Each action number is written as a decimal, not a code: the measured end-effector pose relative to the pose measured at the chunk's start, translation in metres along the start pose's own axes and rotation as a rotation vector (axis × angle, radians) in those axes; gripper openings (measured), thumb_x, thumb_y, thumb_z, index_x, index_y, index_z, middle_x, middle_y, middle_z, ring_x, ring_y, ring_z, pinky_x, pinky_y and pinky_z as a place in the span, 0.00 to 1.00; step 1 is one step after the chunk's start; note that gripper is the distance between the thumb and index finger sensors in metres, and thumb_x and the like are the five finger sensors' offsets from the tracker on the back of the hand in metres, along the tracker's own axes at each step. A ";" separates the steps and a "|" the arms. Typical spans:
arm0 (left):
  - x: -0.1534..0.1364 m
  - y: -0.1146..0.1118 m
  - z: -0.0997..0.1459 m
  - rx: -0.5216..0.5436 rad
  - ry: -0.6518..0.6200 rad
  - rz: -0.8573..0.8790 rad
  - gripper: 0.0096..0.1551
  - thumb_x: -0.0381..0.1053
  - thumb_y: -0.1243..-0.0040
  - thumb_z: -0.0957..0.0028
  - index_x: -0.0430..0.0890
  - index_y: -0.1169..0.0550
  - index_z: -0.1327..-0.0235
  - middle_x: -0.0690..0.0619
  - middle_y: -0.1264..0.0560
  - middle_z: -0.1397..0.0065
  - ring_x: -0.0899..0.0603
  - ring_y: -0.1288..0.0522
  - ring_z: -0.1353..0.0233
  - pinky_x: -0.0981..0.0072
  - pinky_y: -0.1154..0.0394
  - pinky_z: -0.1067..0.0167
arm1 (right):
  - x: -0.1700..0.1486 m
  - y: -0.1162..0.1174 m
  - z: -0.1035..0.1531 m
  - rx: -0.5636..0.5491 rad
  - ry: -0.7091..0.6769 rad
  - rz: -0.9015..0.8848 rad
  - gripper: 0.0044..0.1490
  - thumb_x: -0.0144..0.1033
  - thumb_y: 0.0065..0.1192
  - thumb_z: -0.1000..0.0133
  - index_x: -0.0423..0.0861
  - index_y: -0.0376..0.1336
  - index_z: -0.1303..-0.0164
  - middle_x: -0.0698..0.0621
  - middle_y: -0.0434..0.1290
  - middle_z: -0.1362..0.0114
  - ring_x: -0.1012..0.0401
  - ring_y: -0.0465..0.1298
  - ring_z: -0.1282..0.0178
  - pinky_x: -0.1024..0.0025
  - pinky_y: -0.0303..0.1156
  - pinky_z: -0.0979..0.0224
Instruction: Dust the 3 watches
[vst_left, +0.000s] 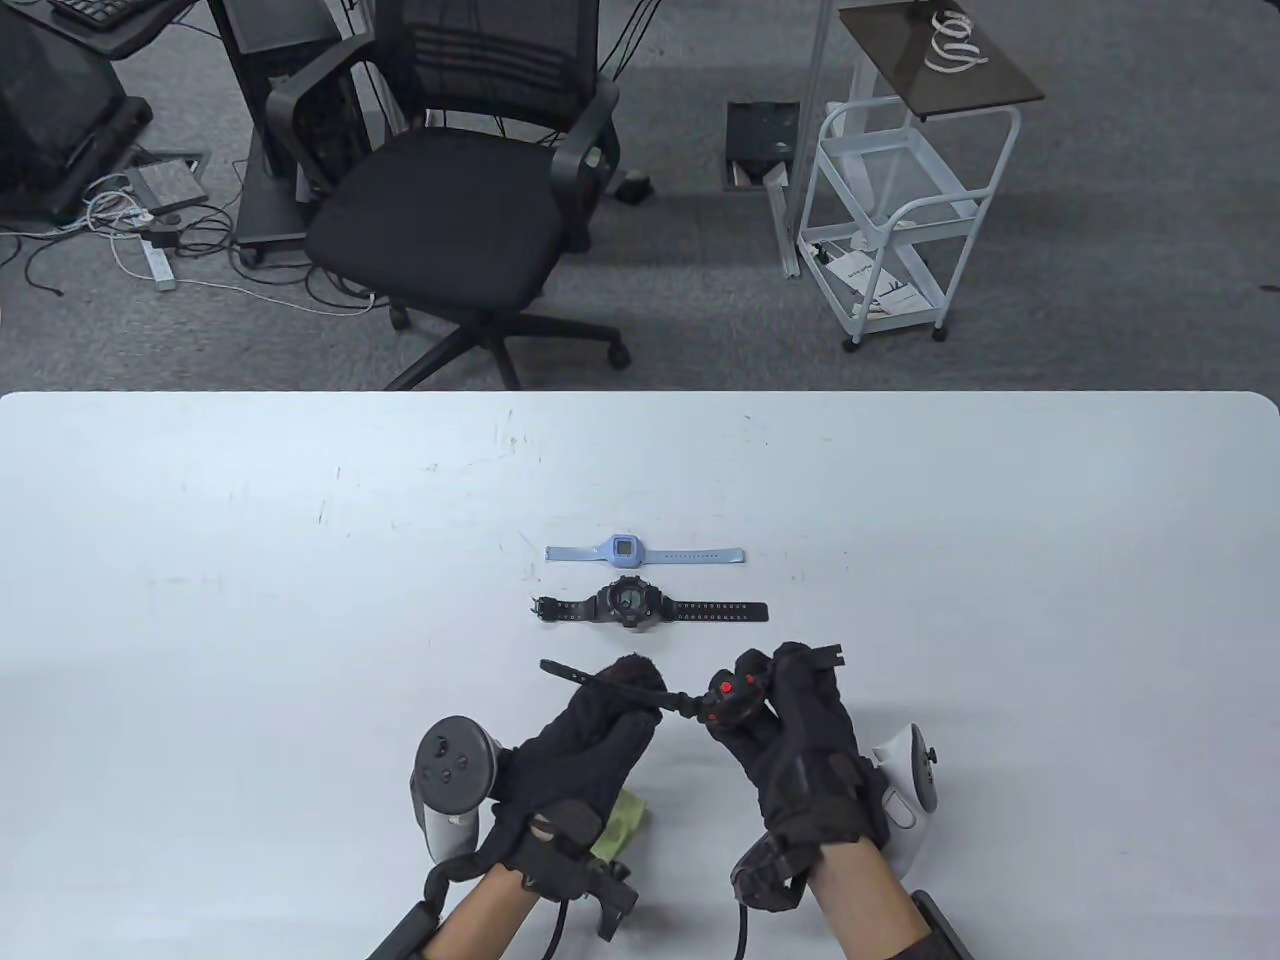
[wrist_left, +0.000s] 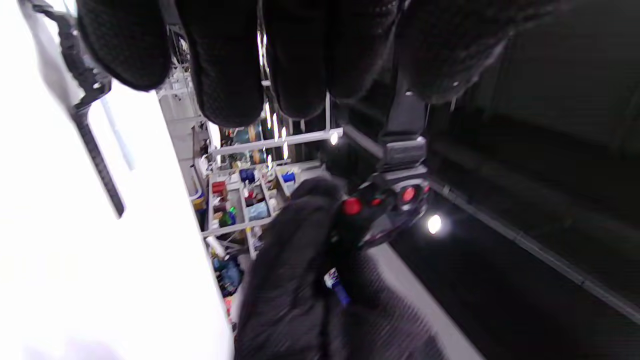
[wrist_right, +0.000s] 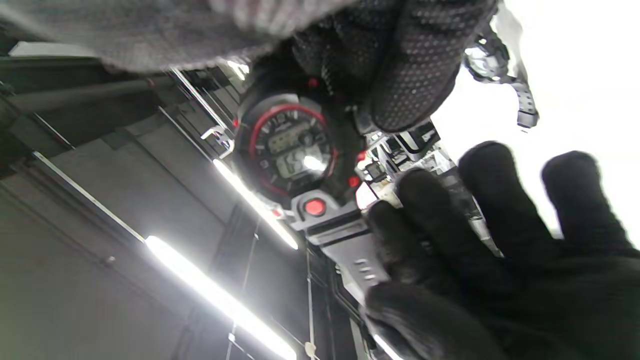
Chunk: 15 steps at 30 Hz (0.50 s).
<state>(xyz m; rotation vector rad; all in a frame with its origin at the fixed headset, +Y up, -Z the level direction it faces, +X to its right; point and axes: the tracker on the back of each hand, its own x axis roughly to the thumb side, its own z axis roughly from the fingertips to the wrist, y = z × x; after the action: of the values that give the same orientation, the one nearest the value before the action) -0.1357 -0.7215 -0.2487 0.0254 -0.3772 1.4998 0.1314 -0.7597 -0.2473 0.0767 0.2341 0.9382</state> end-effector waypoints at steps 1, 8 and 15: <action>0.002 0.004 0.000 0.006 -0.010 0.027 0.31 0.59 0.33 0.44 0.51 0.22 0.29 0.47 0.23 0.25 0.35 0.20 0.31 0.29 0.29 0.35 | -0.003 0.002 0.000 0.007 0.013 0.016 0.28 0.50 0.50 0.26 0.57 0.47 0.20 0.52 0.60 0.18 0.56 0.75 0.23 0.58 0.77 0.24; 0.024 0.037 -0.003 0.110 -0.077 0.186 0.23 0.55 0.36 0.42 0.48 0.19 0.38 0.45 0.16 0.33 0.36 0.14 0.39 0.33 0.23 0.38 | -0.022 0.022 -0.006 0.220 0.132 0.198 0.27 0.51 0.53 0.26 0.56 0.52 0.19 0.49 0.56 0.14 0.49 0.65 0.16 0.48 0.66 0.18; 0.052 0.109 -0.001 0.274 -0.094 0.034 0.24 0.54 0.38 0.42 0.40 0.20 0.42 0.46 0.12 0.49 0.44 0.08 0.59 0.47 0.13 0.55 | -0.020 0.033 -0.008 0.377 0.125 0.435 0.42 0.57 0.53 0.26 0.51 0.41 0.12 0.44 0.48 0.11 0.41 0.55 0.14 0.38 0.58 0.19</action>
<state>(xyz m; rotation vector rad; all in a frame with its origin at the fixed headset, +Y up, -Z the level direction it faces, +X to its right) -0.2407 -0.6619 -0.2595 0.3091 -0.2456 1.5782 0.0914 -0.7568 -0.2462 0.4310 0.5231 1.3235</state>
